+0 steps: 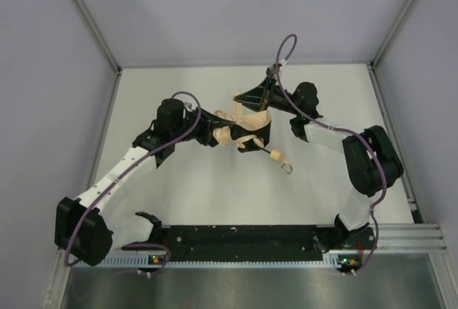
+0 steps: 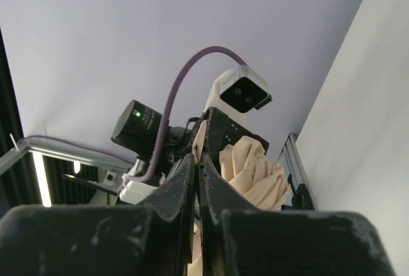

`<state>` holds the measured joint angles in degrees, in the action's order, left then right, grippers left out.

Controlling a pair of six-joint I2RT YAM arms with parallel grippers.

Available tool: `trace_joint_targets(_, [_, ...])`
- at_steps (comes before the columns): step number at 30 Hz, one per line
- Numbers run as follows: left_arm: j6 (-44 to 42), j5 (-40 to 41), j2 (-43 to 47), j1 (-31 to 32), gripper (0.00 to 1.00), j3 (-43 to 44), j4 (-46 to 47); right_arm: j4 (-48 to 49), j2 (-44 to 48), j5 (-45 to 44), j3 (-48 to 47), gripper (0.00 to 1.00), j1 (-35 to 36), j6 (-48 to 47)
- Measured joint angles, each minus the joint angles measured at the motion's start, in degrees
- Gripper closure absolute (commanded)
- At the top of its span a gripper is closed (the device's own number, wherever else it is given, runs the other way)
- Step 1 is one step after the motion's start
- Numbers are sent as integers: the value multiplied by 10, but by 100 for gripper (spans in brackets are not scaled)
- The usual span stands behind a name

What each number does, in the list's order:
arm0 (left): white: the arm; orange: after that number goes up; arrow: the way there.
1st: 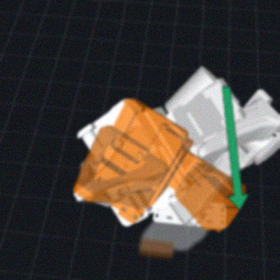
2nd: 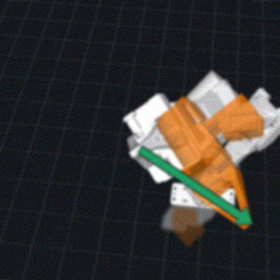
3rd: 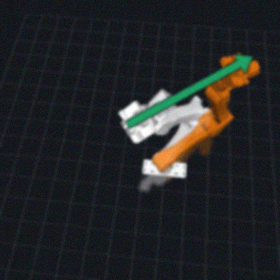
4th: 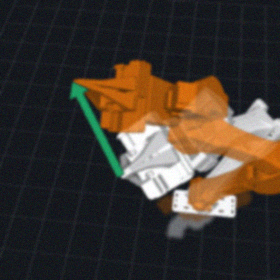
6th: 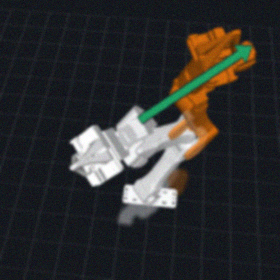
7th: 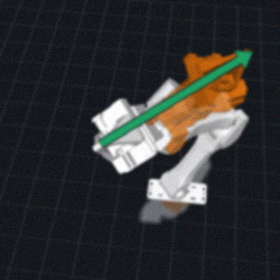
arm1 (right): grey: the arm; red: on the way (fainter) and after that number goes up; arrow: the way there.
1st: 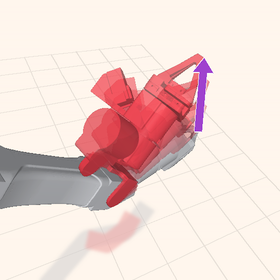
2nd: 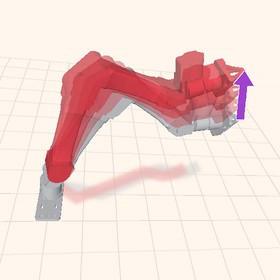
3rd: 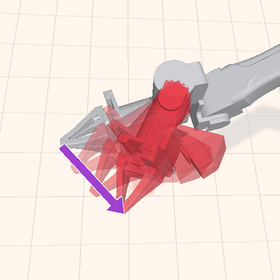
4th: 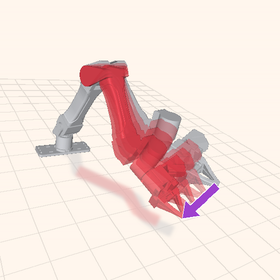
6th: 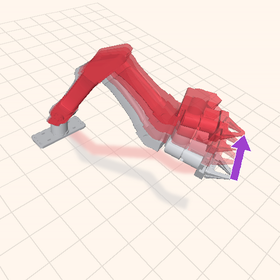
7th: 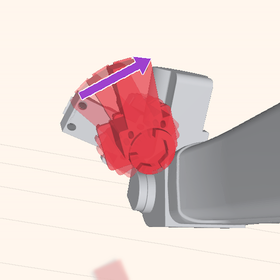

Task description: Put away the umbrella

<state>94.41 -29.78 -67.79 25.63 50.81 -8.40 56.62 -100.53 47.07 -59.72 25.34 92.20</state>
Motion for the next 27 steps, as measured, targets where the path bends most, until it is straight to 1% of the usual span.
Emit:
trace_joint_targets(5, [-45, 10, 0, 3, 100, 39, -84, 14, 13, 19, 21, 100, -12, -42])
trace_joint_targets(10, [-74, 33, -33, 5, 100, 81, -194, 24, 66, 33, 78, 100, -11, -93])
trace_joint_targets(13, [-79, 41, -68, 5, 100, 91, -226, 23, 82, 48, 95, 100, -7, -131])
trace_joint_targets(15, [-81, 41, -87, 6, 100, 93, -240, 4, 88, 58, 103, 100, 0, -168])
trace_joint_targets(18, [-89, 43, -95, 7, 100, 93, -271, -24, 89, 70, 110, 100, 19, -219])
trace_joint_targets(20, [-100, 44, -130, 7, 100, 115, -314, -40, 89, 77, 115, 100, 33, -255])
trace_joint_targets(23, [-125, 36, -230, 8, 100, 181, -349, -87, 90, 78, 121, 100, 56, -324])
trace_joint_targets(25, [-149, 31, -292, 8, 100, 216, -382, -149, 90, 67, 122, 100, 64, -386])
trace_joint_targets(27, [-167, 37, -330, 8, 100, 236, -416, -214, 91, 51, 122, 100, 75, -457])
